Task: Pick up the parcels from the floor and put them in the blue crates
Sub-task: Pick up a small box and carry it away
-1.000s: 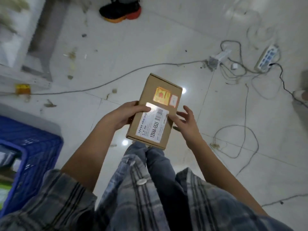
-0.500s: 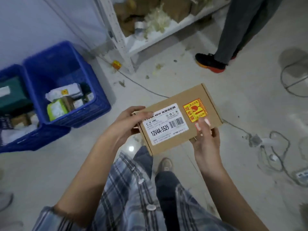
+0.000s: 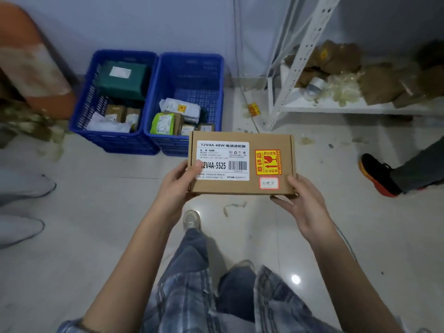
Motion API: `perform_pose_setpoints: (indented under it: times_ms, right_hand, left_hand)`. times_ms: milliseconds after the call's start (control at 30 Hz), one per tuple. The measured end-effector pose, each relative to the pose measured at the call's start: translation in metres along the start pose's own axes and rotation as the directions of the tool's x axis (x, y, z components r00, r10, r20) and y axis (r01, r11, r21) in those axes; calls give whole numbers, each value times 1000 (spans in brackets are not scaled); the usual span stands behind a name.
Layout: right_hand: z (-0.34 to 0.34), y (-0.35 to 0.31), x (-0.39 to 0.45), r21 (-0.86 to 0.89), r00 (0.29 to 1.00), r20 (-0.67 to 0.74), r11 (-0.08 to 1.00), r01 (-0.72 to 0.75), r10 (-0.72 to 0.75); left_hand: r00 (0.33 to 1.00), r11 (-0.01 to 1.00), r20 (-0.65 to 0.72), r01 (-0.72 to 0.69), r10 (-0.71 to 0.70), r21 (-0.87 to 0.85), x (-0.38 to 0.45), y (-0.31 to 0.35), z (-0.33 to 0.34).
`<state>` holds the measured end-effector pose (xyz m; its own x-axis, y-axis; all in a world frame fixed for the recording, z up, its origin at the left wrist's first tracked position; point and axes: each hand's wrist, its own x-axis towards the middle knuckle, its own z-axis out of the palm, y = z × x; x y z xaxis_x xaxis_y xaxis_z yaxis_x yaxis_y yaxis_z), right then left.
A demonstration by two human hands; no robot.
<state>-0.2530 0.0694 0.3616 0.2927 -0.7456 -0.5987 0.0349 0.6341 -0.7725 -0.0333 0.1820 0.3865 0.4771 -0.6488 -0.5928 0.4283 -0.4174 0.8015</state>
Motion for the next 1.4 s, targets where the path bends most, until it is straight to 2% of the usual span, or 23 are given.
perform_pose_setpoints:
  times_ms: [67,200,333,400,467,533,633,767,900,967,1033,1100,1167,1233,1300,1400]
  right_hand:
    - [27,-4,16,-150,998,62,989,-1,10]
    - [95,-8,50,-240,992,122,971,-15,46]
    - [165,-2,76,-212,994,111,976,43,-19]
    - [197,3,88,-123,997,72,992,40,-31]
    - [224,10,100,-47,998,52,999,-17,20]
    - [250,17,111,-38,996,23,996,-83,84]
    - [275,30,133,-115,981,17,975,-188,191]
    - [284,37,175,-217,917,-15,894,-393,399]
    - [279,22,237,-183,903,-72,884,-430,424]
    - [280,8,268,-301,891,-20,847,-438,454]
    - [288,-4,298,-521,843,93,747,-413,531]
    - [302,-13,329,-642,802,132,667,-379,583]
    - [316,-16,361,-623,827,99,683,-382,553]
    - [330,-13,395,-613,885,38,710,-345,463]
    - [342,-2,433,-632,928,-39,711,-309,369]
    - [351,28,493,-644,947,-182,696,-318,264]
  left_hand:
    - [1000,1000,-24,7,-7,-23,16,10,-28]
    - [997,989,-69,30,-40,-142,61,35,-79]
    - [983,913,-182,-52,-25,-405,112,61,-119]
    - [981,885,-195,-78,-14,-459,138,71,-128]
    - [985,884,-171,-62,-21,-464,161,79,-128]
    - [988,907,-141,-7,-58,-421,183,82,-123]
    - [981,924,-125,95,-150,-370,215,81,-114]
    - [955,930,-119,229,-272,-288,260,77,-125]
    - [923,912,-58,363,-380,-190,301,89,-151]
    - [916,914,1,399,-400,-77,320,104,-158]
    - [918,922,90,381,-387,70,347,121,-157]
    - [917,923,153,339,-367,183,386,133,-150]
    - [916,913,141,340,-376,225,430,138,-140]
    - [916,898,110,346,-386,272,475,137,-129]
    - [919,890,134,309,-370,335,526,128,-117]
    - [942,826,91,235,-324,512,599,102,-105]
